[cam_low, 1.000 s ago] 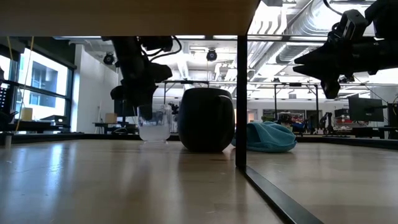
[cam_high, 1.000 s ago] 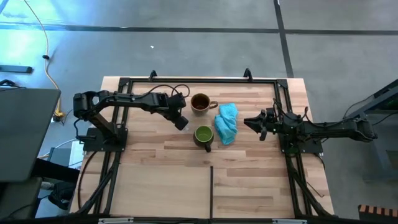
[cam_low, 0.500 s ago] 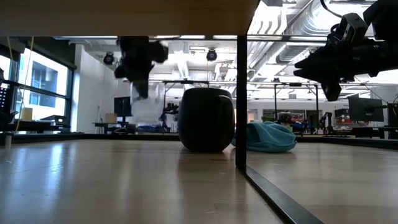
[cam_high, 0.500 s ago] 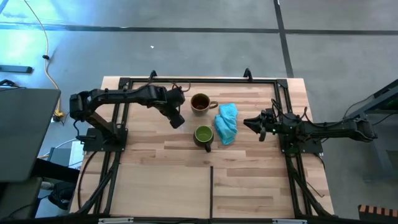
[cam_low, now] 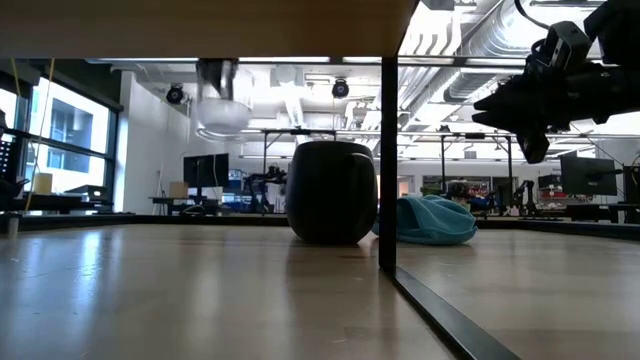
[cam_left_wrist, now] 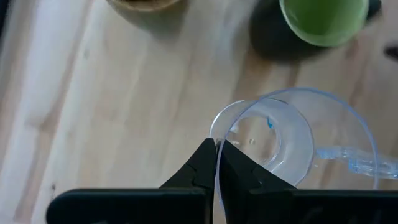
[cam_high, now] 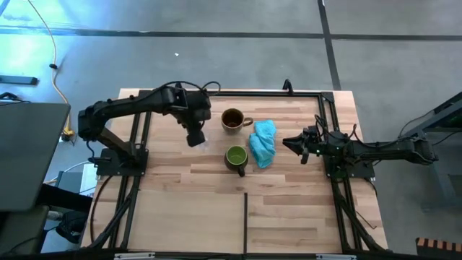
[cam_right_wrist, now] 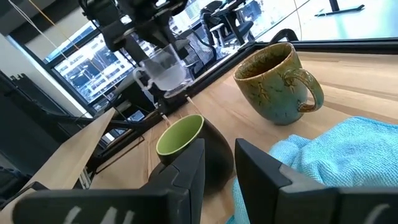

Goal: Stack small to large cups/mugs on shelf
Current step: Put the transparent mug on the shelf

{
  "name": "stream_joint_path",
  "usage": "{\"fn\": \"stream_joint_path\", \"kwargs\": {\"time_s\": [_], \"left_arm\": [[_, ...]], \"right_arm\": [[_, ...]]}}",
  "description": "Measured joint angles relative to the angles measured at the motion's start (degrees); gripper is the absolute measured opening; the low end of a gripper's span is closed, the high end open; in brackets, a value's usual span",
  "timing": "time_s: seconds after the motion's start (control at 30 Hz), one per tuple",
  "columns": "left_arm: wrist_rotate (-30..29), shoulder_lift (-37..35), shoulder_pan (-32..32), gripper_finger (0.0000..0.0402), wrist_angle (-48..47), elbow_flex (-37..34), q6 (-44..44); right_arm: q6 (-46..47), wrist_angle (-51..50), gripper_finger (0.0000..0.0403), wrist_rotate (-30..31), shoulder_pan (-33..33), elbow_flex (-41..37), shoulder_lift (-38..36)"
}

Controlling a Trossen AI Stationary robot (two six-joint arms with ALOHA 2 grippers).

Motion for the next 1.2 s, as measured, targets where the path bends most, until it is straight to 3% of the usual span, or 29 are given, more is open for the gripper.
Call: {"fn": "stream_joint_path", "kwargs": {"time_s": [0.4, 0.8, 1.03, 1.2], "left_arm": [[2.4, -8.3, -5.8, 0.0000, -7.4, 0.0, 3.1], [2.5, -17.0, -16.7, 0.0000, -11.0, 0.0, -7.9], [1.4, -17.9, -24.7, 0.0000, -13.1, -0.1, -14.8], [-2.6, -17.8, -31.1, 0.0000, -13.9, -0.1, -21.3]], "right_arm": [[0.0, -0.1, 0.0081, 0.0, 0.0, 0.0, 0.0], [0.0, -0.2, 0.0081, 0.0, 0.0, 0.0, 0.0], [0.6, -0.2, 0.0081, 0.0, 0.0, 0.0, 0.0], [1.6, -0.2, 0.0081, 0.1, 0.0, 0.0, 0.0]]}}
